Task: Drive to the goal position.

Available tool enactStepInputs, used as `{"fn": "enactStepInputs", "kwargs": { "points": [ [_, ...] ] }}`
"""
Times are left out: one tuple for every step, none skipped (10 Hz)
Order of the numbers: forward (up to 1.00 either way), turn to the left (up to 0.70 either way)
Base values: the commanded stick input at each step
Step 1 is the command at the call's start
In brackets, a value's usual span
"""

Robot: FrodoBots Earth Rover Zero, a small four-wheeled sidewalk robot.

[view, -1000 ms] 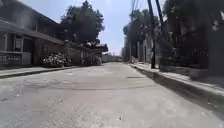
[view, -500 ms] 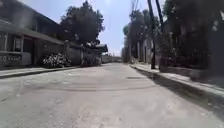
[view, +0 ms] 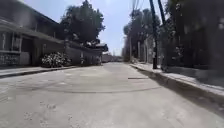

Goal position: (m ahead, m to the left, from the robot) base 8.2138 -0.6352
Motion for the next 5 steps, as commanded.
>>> {"fn": "enactStepInputs", "kwargs": {
  "points": [
    [0.70, 0.00],
    [0.70, 0.00],
    [0.70, 0.00],
    [0.70, -0.35],
    [0.70, -0.35]
  ]
}}
